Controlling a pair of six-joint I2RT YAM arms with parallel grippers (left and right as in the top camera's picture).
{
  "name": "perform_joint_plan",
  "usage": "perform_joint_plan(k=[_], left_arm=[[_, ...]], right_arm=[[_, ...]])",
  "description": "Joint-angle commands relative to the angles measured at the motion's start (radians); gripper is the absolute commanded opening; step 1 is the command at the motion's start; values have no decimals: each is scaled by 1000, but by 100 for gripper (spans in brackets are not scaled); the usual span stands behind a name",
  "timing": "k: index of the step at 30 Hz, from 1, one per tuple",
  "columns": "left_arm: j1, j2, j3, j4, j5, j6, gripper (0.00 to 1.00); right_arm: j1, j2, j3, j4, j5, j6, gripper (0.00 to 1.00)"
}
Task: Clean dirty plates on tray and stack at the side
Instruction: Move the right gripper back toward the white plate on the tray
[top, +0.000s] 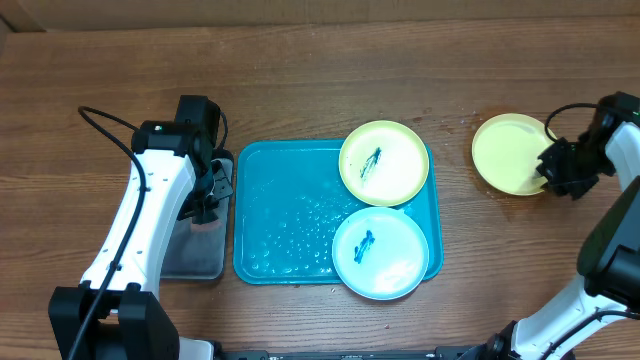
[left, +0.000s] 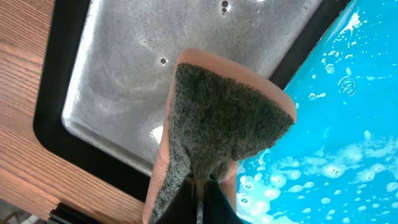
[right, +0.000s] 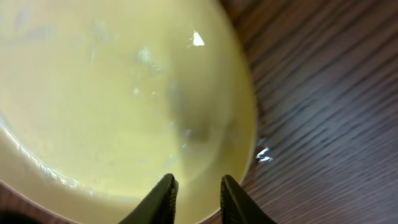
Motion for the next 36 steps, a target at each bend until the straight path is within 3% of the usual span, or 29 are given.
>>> perform_joint_plan(k=[1,6,11,14,17,22,29,36], left_arm=[[2,-15,-3,3,5,20,4],[2,-15,-3,6,5,20,4],[2,-15,-3,4,4,20,4],[2,-15,-3,4,4,20,4],[2,-15,-3,7,4,20,4],[2,-15,-3,7,5,24,4],[2,-15,-3,8,5,24,4],[2,-15,-3,15,5,24,4]], right_arm=[[40,-47,29,-18,-23,-26,28],[111,-181,86,-83,-19,-45,34],[231,-333,100,-181,-2,-95,48],[307,-369,100,-265,3,-71,44],[403,-372,94,-363,-7,-54,32],[542,-372,19,-455,-12,34,35],[643,-372,-177,-426,-20,127,37],[706,-372,-388,-264,-90,131,42]])
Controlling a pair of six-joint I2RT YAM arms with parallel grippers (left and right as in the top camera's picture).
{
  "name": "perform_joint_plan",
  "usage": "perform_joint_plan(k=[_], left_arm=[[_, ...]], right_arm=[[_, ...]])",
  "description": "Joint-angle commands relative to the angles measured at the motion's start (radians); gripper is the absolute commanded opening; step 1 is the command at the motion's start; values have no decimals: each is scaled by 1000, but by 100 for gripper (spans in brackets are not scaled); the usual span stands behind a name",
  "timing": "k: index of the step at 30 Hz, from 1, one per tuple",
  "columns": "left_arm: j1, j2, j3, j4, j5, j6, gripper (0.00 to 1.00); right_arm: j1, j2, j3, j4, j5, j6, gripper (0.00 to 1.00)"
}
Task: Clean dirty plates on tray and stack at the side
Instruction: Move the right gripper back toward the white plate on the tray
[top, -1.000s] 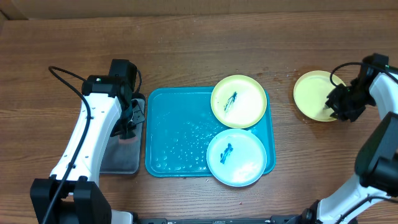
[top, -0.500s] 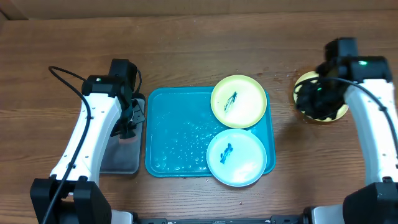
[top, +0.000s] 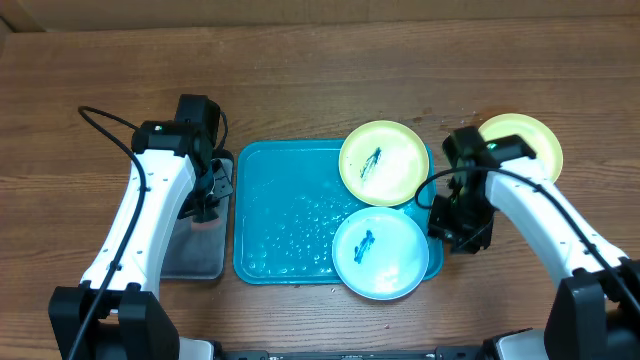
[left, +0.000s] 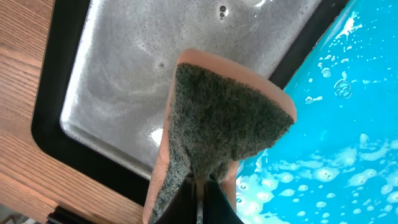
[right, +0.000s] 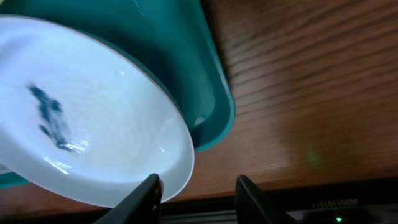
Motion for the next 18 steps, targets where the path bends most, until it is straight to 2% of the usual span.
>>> perform_joint_plan(k=[1,7,12,18], left_arm=[[2,-15,-2,2,5,23,4],[2,-15,-2,2,5,23,4],[2,-15,-2,8,5,23,4],[2,-15,-2,13,12,23,4]], right_arm=[[24,3,-85,58,-48,20,42],[27,4,-215,183,-95,40,45],[27,4,-256,257,-94,39,36],[27,4,-256,325,-98,39,31]])
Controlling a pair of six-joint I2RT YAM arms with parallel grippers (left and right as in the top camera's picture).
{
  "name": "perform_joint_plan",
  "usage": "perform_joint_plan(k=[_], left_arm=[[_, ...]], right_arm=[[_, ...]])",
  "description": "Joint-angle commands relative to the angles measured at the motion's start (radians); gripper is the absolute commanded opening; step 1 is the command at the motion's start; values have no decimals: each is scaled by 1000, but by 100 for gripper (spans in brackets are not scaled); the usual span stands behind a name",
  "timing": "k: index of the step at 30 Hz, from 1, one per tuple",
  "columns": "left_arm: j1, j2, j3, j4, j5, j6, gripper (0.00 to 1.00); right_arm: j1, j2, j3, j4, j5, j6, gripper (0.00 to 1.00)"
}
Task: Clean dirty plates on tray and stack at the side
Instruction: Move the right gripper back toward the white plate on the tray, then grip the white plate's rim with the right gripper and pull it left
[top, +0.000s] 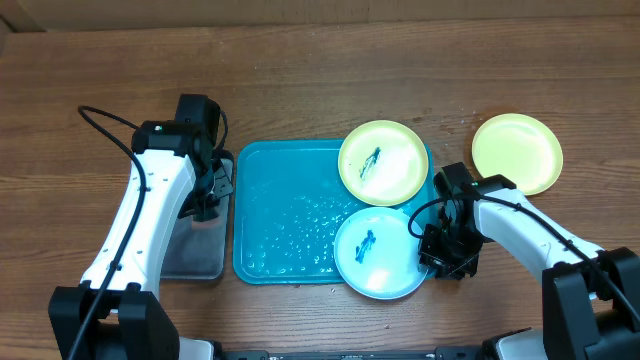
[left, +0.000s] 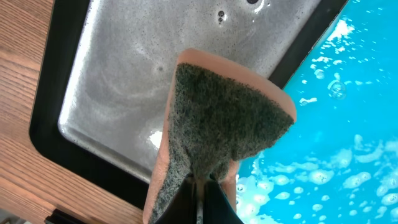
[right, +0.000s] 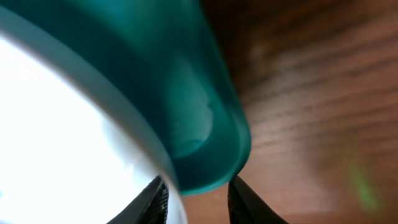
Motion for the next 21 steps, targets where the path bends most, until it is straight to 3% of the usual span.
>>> perform_joint_plan(k=[1,9,13,21], left_arm=[[2,-15,-2,3,12,23,4],[2,-15,-2,4,12,23,4],[2,-15,-2,4,12,23,4],[2,-15,-2,8,35,23,4]], right_arm=[[4,3,3,50,-18,3,30],[4,3,18,47,-32,-50,27],[4,3,63,-13,-23,-84,33],[4,3,147,-83,-5,-87,36]])
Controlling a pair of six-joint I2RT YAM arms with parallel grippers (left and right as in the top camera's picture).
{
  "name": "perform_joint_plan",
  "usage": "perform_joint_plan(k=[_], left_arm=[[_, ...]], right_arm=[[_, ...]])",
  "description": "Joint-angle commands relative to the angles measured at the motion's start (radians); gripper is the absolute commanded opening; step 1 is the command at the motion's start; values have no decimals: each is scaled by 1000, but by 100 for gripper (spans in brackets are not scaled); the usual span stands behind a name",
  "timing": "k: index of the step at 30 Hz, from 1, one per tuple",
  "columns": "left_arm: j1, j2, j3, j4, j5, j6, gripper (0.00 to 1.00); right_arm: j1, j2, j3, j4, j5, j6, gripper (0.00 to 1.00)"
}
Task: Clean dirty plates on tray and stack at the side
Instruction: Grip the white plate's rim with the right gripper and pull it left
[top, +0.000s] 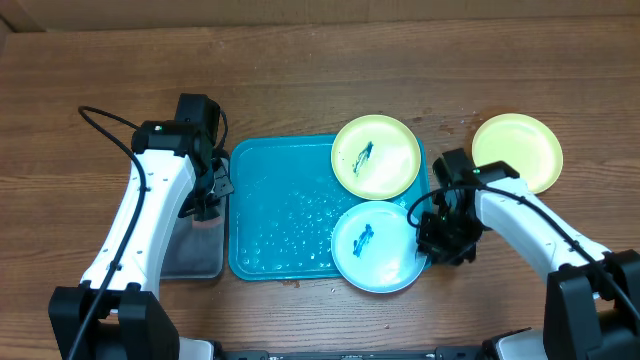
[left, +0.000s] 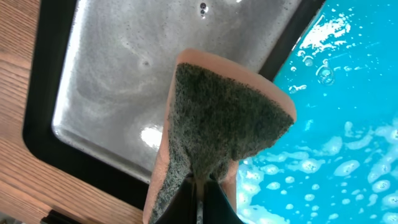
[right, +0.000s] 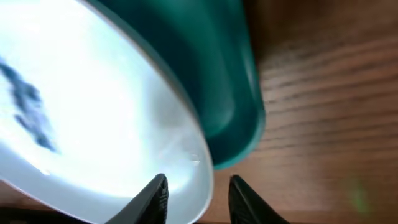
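A teal tray (top: 280, 210) holds a yellow plate (top: 376, 157) and a white plate (top: 375, 246), each with a blue smear. The white plate (right: 93, 112) hangs over the tray's front right corner (right: 230, 93). My right gripper (top: 437, 240) is open, its two fingers either side of that plate's right rim (right: 194, 193). My left gripper (top: 207, 195) is shut on a folded sponge (left: 224, 118), orange with a dark scouring face. It hangs above the gap between the tray and the black pan. A clean yellow plate (top: 517, 152) lies on the table at the right.
A black pan (top: 190, 255) with a wet grey inside (left: 124, 74) sits left of the tray, touching it. Soapy water and bubbles (left: 348, 124) cover the tray floor. A black cable (top: 105, 125) loops over the left arm.
The tray and both dirty plates have shifted a little left, up against the black pan. My right gripper, then at the tray's corner, now has the white plate's rim between its open fingers.
My right gripper was first at the clean yellow plate on the table at far right. Then it was beside the tray's right edge near the white plate, then low at the tray corner, and now astride the plate's rim. The left gripper held the sponge over the pan throughout.
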Motion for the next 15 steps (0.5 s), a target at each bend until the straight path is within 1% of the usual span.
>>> perform_joint_plan(k=[1,6,9,10,12,15], left_arm=[[2,-15,-2,5,22,23,4],[2,-15,-2,3,24,24,4],[2,-15,-2,3,29,28,4],[2,-15,-2,4,30,32,4],[2,-15,-2,4,33,36,4],[2,-15,-2,3,43,38,4]], right_arm=[[4,4,31,1,10,-11,37],[5,5,-1,24,10,9,38],[5,5,-67,90,9,24,37],[5,5,-97,127,9,26,32],[5,5,-116,149,4,27,26],[5,5,-122,164,5,27,11]])
